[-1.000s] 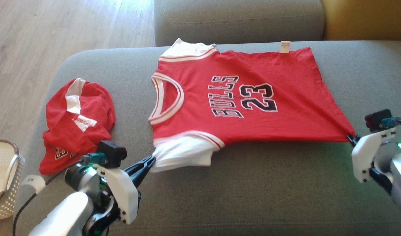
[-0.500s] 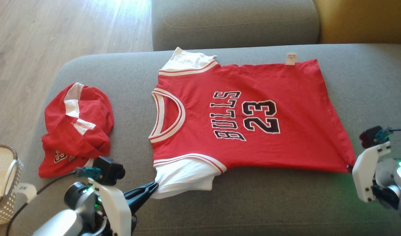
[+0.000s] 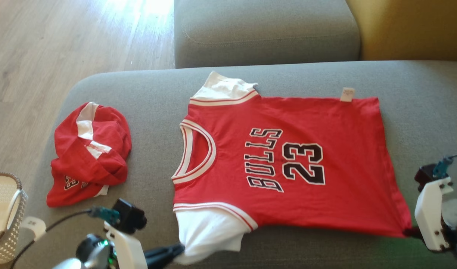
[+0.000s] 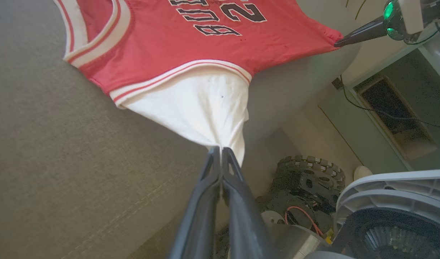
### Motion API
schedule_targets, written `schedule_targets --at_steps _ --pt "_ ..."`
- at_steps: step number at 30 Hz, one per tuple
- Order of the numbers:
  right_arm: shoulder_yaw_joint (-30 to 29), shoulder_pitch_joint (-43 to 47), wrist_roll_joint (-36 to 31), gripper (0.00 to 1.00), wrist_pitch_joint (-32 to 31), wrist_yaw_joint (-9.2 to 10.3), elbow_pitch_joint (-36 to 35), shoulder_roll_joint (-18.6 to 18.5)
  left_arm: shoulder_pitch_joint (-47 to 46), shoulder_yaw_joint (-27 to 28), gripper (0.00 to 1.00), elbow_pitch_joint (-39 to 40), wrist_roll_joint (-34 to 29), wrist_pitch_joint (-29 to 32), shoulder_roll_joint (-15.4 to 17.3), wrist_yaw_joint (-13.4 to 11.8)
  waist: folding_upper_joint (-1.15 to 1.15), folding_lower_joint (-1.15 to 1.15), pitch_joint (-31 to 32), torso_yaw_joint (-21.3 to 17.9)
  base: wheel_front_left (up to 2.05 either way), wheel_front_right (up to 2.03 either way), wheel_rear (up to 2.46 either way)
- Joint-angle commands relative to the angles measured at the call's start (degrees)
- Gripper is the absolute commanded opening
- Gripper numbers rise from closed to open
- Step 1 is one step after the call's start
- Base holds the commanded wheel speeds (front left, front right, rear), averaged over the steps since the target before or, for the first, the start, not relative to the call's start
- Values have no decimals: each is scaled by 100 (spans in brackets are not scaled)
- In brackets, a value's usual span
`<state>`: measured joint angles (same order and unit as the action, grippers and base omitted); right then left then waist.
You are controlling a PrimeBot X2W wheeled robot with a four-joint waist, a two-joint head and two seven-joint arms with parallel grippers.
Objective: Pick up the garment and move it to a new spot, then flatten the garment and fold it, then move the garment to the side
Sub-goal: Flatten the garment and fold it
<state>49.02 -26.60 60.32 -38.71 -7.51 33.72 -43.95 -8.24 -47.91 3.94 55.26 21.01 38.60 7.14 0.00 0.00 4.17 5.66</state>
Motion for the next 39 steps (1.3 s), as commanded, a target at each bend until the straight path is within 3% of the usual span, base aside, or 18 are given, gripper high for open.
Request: schedule_targets --at_steps 1,7,12,24,39 --pt "-73 89 115 0 -130 2 -175 -323 -201 205 0 248 110 43 239 35 0 0 13 -3 0 0 0" --pt "-146 402 229 0 -667 2 -704 -733 -123 183 0 634 572 239 427 35 0 0 37 -2 0 0 0" --pt "-504 357 138 0 -662 2 -867 -699 -249 425 0 653 687 66 379 -46 0 0 -44 -44 0 0 0" --pt "-1293 -76 -406 0 -53 2 -639 -121 -969 868 0 151 819 -337 -150 -79 0 0 -531 -50 0 0 0" --pt "-1622 -540 -1113 0 675 2 -112 144 -1816 1073 0 -1025 541 -1033 -918 -81 0 0 -1185 -120 0 0 0"
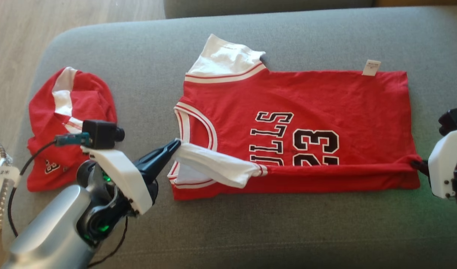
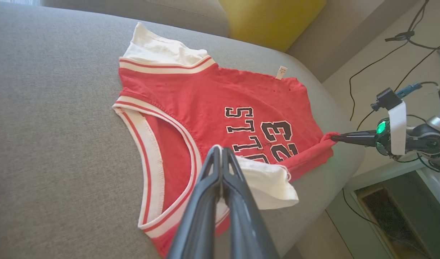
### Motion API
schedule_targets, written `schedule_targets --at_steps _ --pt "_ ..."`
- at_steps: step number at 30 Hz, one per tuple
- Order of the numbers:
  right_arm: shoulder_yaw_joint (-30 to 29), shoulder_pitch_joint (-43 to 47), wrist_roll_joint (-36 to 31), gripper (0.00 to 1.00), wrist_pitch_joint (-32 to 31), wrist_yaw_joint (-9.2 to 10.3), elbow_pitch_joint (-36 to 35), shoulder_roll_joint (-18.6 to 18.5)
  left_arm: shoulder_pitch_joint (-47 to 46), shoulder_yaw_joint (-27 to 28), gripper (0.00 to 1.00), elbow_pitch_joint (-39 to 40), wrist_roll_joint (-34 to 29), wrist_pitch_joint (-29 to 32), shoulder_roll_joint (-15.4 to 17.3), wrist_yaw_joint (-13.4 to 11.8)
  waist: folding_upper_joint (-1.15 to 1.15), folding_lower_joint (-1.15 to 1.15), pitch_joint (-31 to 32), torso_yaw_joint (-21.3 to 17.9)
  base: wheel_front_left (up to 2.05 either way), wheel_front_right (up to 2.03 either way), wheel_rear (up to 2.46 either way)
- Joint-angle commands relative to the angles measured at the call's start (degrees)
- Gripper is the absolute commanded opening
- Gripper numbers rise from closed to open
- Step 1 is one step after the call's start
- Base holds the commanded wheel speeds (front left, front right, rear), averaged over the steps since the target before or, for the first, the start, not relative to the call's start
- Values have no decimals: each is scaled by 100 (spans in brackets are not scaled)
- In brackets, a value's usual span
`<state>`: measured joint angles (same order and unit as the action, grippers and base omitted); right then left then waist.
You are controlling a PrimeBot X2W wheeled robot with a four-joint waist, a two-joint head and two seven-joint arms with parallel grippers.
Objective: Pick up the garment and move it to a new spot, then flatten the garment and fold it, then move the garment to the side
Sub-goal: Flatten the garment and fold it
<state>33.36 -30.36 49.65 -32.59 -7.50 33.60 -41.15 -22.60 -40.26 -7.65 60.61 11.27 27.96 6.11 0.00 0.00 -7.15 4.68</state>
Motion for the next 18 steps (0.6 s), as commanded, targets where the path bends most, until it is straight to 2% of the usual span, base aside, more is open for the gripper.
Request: schedule_targets --at_steps 1,10,17,18 --pt "-72 -194 -69 0 118 1 -89 -112 -432 314 0 74 -19 -98 123 27 0 0 -95 -32 0 0 0" --pt "-81 -406 -207 0 465 1 22 -18 -752 381 0 -429 -210 -408 -21 32 0 0 -355 -76 0 0 0" --pt "7 -461 -115 0 403 1 135 86 -958 251 0 -873 -312 -464 -178 61 0 0 -473 -91 0 0 0" --pt "0 -481 -111 28 428 1 141 97 -981 242 12 -946 -337 -487 -202 50 0 0 -483 -95 0 0 0"
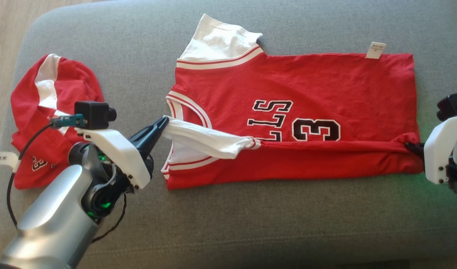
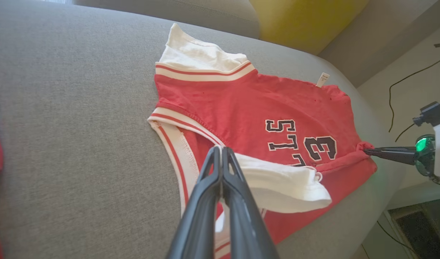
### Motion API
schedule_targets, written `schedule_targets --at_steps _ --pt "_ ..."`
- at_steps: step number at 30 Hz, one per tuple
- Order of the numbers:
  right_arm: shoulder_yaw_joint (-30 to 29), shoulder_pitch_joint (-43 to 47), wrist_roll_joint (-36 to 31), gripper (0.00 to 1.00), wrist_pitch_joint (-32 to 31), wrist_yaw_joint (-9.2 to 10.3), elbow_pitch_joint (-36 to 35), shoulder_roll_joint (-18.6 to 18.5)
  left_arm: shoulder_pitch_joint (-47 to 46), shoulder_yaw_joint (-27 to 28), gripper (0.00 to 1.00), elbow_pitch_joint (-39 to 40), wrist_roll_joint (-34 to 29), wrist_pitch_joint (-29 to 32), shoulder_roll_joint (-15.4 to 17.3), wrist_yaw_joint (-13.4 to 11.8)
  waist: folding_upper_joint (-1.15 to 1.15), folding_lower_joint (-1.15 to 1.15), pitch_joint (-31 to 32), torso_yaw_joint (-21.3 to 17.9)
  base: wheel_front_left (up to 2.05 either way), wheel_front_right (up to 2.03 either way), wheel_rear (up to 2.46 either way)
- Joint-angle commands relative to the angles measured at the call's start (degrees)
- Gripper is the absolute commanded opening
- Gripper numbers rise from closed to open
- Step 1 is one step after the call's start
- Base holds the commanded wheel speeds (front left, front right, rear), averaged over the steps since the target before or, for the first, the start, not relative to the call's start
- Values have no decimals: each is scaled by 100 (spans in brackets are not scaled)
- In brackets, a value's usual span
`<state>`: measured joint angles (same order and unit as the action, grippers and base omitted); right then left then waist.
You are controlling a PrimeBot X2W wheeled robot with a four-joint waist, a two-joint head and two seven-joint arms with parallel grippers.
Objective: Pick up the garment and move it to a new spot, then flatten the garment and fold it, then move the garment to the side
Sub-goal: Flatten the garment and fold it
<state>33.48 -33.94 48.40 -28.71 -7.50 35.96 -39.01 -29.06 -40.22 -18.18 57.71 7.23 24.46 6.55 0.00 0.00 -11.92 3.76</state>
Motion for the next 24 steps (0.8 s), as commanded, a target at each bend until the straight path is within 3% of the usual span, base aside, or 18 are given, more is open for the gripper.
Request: schedule_targets --at_steps 1,2,10,16,20,24 --pt "-39 -149 4 100 101 1 -73 -105 -361 242 75 25 -81 -125 119 -35 0 0 -16 -5 0 0 0" --pt "-93 -181 -10 100 166 1 -7 -87 -393 244 100 -53 -119 -180 83 -65 0 0 -25 -7 0 0 0" --pt "-512 -480 -559 100 1163 1 691 224 -662 651 100 -868 -228 -1255 -431 -449 0 0 -6 -23 0 0 0" --pt "-858 -534 -1006 100 2117 1 1020 411 -580 1104 100 -1096 -338 -2117 -645 -659 0 0 179 -38 0 0 0" --pt "-1496 -355 -1399 100 3377 1 939 785 -3 2163 100 -360 -843 -2219 -1019 -867 0 0 421 -17 0 0 0" --pt "-2170 150 -1732 100 4173 1 522 1313 895 2884 100 525 -1998 -2221 -1540 -898 0 0 631 -16 0 0 0"
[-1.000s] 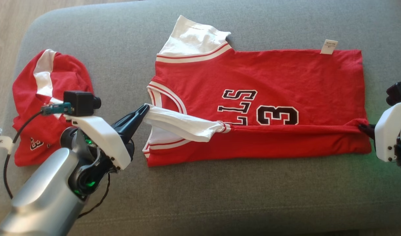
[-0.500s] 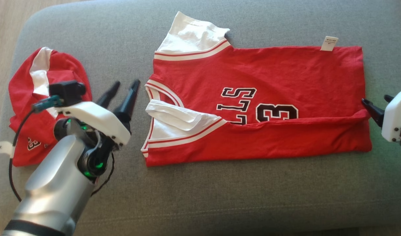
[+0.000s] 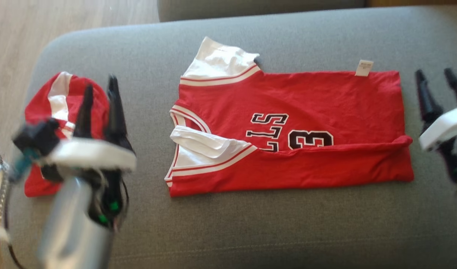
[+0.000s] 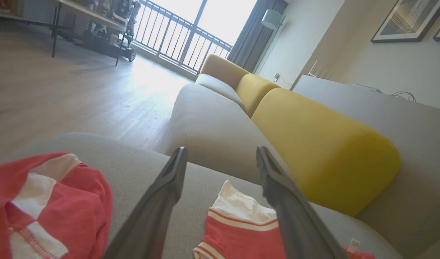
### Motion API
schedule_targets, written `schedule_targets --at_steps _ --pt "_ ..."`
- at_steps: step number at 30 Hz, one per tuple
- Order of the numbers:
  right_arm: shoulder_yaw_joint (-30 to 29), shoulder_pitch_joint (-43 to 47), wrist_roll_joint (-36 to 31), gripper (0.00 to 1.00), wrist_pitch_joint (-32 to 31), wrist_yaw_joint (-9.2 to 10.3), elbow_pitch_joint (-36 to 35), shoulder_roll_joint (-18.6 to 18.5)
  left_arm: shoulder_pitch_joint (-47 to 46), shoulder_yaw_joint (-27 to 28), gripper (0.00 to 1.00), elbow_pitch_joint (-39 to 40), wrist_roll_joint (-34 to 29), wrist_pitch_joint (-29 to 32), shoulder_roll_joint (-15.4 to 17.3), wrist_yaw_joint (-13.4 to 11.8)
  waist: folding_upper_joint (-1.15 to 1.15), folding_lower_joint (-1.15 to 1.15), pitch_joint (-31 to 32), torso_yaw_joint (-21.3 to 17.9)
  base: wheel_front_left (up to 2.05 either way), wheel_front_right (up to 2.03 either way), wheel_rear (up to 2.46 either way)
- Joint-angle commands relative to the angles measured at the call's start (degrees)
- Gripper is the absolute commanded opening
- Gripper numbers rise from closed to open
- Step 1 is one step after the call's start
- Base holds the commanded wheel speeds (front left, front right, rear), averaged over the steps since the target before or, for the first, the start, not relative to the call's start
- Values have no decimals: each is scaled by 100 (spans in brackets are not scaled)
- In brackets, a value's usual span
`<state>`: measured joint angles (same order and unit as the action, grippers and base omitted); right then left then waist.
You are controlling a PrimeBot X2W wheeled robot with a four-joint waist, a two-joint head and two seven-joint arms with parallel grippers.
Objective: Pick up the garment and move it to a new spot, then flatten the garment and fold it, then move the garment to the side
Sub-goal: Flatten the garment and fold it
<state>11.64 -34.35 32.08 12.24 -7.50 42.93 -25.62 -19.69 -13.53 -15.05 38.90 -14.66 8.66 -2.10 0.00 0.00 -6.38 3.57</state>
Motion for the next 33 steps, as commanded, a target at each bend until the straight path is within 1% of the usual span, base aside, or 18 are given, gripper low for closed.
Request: schedule_targets --at_steps 1,3,6,7,10,11,12,13,15,18,23,24,26,27,28,33 --pt "-138 355 -276 100 153 1 -344 100 171 303 100 378 -370 -32 -111 -1 0 0 98 -4 0 0 0" --pt "-490 707 -721 100 238 1 -766 363 546 473 100 626 -761 -32 -342 78 0 0 144 -16 0 0 0" --pt "-1034 1333 -1500 100 269 1 -1611 857 997 638 100 805 -1123 -33 -523 185 0 0 224 -21 0 0 0" --pt "-1034 1333 -1500 100 269 1 -1611 857 997 638 100 805 -1123 -33 -523 185 0 0 224 -21 0 0 0" --pt "-1520 2055 -2087 100 272 1 -2577 1445 1333 659 100 801 -1274 -33 -570 353 0 0 318 11 0 0 0" --pt "-1639 2293 -2243 100 273 1 -2869 1639 1429 611 100 772 -1400 -33 -573 375 0 0 345 15 0 0 0" --pt "-1721 2517 -2399 100 273 1 -3125 1805 1518 560 100 751 -1490 -33 -574 383 0 0 366 14 0 0 0" --pt "-1776 2721 -2518 100 274 1 -3328 1929 1612 521 100 734 -1453 -33 -575 361 0 0 381 9 0 0 0" --pt "-1840 3054 -2622 100 274 1 -3563 2107 1776 415 100 673 -1383 -33 -576 337 0 0 420 -14 0 0 0" --pt "-1823 3335 -2697 100 274 1 -3717 2216 1929 290 100 553 -1251 -33 -577 289 0 0 467 -54 0 0 0" --pt "-1710 3428 -2710 100 275 1 -3831 2264 1886 154 100 224 -1210 -33 -577 286 0 0 463 -166 0 0 0" --pt "-1696 3433 -2722 100 275 1 -3840 2267 1857 113 100 156 -1151 -33 -578 325 0 0 452 -196 0 0 0" --pt "-1702 3430 -2694 100 275 1 -3852 2270 1802 37 100 80 -839 -33 -578 448 0 0 415 -261 0 0 0" --pt "-1697 3425 -2675 100 275 1 -3856 2271 1776 -6 100 -6 -756 -33 -578 467 0 0 395 -297 0 0 0" --pt "-1686 3419 -2659 100 275 1 -3861 2271 1744 -59 100 -125 -765 -33 -578 459 0 0 374 -334 0 0 0" --pt "-1653 3390 -2652 100 275 1 -3892 2272 1548 -134 100 -687 -733 -33 -578 208 0 0 269 -522 0 0 0"
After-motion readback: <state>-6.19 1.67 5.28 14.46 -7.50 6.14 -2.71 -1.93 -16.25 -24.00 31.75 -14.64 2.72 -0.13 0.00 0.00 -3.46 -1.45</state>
